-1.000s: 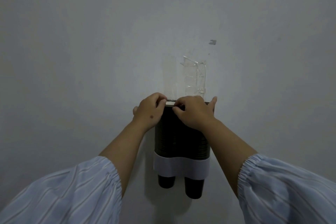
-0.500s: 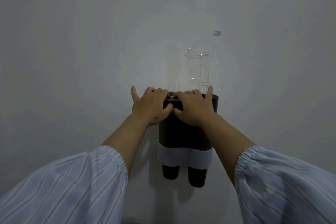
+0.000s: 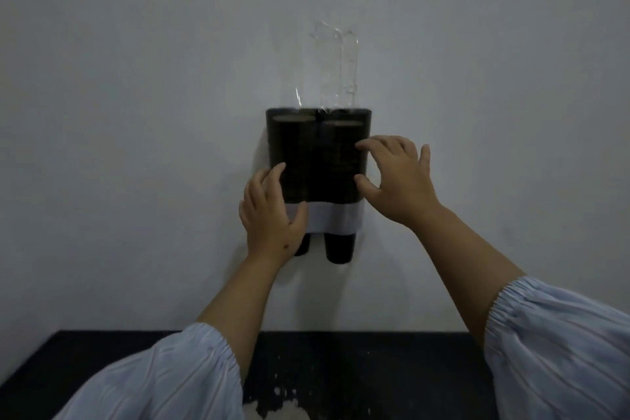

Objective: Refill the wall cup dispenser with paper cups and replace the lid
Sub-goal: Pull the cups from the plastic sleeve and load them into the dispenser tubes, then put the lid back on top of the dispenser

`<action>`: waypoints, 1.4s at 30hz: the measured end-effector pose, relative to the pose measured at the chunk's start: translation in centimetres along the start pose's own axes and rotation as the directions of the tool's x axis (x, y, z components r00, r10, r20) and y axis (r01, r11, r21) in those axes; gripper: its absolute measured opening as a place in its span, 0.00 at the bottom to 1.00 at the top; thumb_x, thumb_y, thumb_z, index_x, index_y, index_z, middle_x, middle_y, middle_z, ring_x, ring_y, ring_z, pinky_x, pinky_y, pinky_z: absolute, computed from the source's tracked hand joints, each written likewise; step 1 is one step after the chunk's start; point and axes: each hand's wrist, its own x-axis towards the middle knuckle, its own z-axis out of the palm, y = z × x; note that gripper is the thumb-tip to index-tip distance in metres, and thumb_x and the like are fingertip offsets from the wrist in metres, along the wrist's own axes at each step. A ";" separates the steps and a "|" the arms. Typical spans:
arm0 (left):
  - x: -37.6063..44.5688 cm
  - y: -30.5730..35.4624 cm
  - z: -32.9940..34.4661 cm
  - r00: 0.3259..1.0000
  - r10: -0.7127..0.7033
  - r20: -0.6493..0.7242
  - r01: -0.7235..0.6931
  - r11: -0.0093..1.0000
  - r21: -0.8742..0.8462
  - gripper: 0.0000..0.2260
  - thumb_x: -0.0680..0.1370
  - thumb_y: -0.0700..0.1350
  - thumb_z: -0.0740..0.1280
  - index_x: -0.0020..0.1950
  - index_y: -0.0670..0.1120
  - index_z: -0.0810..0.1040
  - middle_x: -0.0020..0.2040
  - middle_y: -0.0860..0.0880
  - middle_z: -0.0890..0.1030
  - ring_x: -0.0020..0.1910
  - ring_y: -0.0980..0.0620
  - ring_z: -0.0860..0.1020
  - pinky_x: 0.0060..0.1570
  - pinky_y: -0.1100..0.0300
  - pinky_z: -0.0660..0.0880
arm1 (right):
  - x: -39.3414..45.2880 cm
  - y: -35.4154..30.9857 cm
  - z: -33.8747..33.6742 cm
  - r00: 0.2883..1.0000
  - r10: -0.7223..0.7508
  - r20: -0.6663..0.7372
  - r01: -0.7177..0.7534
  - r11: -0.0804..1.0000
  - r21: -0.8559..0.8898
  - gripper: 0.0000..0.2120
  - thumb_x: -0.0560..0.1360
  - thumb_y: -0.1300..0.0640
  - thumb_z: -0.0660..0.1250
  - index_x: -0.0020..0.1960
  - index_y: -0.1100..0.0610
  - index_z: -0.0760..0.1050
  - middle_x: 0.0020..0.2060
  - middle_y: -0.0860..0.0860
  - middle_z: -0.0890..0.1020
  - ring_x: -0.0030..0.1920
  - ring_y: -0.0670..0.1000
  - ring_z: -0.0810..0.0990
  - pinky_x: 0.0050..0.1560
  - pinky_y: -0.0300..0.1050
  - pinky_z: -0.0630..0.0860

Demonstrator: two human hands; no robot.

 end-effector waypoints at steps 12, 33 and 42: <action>-20.1 2.5 7.2 0.753 -0.159 0.638 0.200 0.980 0.008 0.23 0.76 0.49 0.64 0.69 0.51 0.63 0.67 0.49 0.68 0.68 0.48 0.63 0.67 0.47 0.63 | -22.5 7.8 1.9 0.791 0.267 0.550 -0.309 0.951 -0.017 0.22 0.74 0.49 0.65 0.67 0.49 0.66 0.69 0.50 0.67 0.69 0.56 0.65 0.69 0.64 0.60; -38.7 7.5 12.0 0.061 -0.369 0.927 0.642 0.726 0.247 0.36 0.75 0.48 0.67 0.76 0.48 0.50 0.76 0.46 0.57 0.73 0.47 0.59 0.71 0.53 0.58 | -45.2 14.2 1.1 0.182 0.682 0.708 -0.853 0.468 -0.232 0.38 0.66 0.49 0.72 0.70 0.51 0.57 0.68 0.55 0.64 0.68 0.60 0.62 0.67 0.57 0.63; -37.1 7.8 12.4 0.261 -0.481 0.837 0.712 0.682 0.170 0.30 0.72 0.45 0.69 0.71 0.48 0.62 0.69 0.44 0.63 0.64 0.46 0.69 0.63 0.51 0.72 | -42.7 14.4 0.8 0.353 0.697 0.624 -0.864 0.499 -0.068 0.35 0.67 0.53 0.73 0.70 0.55 0.63 0.67 0.55 0.69 0.67 0.59 0.67 0.68 0.55 0.67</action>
